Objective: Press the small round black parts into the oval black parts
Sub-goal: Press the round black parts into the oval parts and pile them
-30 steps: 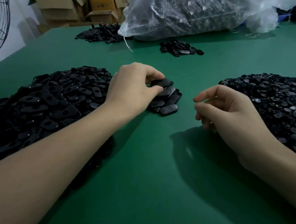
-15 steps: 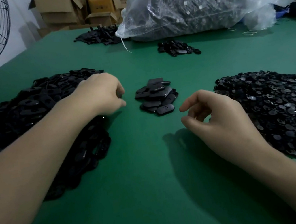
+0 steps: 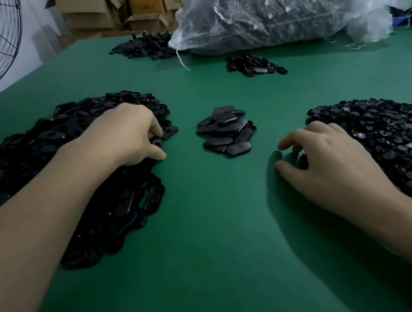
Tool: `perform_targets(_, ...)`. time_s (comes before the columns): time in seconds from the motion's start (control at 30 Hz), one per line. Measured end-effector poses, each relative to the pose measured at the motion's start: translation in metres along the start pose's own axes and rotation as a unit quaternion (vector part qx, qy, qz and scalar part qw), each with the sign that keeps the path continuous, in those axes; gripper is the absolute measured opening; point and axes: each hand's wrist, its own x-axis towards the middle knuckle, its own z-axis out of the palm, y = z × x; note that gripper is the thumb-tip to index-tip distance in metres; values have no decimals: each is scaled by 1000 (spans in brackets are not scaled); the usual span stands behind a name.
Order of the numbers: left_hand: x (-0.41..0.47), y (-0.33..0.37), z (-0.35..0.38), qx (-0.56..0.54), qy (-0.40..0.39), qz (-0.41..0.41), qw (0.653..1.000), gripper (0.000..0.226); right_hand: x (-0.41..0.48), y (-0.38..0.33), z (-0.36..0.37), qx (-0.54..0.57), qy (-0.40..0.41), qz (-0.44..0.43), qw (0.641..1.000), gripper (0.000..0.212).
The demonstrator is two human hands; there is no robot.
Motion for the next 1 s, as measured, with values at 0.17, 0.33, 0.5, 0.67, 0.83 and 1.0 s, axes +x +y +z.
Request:
perform_targets(0.17,1,2,0,-38,17,41,998,45,4,6,1,42,7,-14,999,34)
perform_targets(0.33,0,4,2,-77,14,57,995,33,8,12,2,77,7,-30,997,41)
perform_targets(0.5,-4,11,-9,-165,10,90,982,26,11,17,-4,181,49,-13,982,26)
perform_targets(0.67,-28,43,-4,-344,-40,152,926,23,16,26,-16,159,84,5,984,18)
perform_targets(0.83,-53,79,34,-408,-19,174,896,24,14,22,-14,18,34,-15,999,15)
perform_targets(1.0,-66,79,56,-572,9,109,813,20,12,20,-14,-18,18,-14,1000,16)
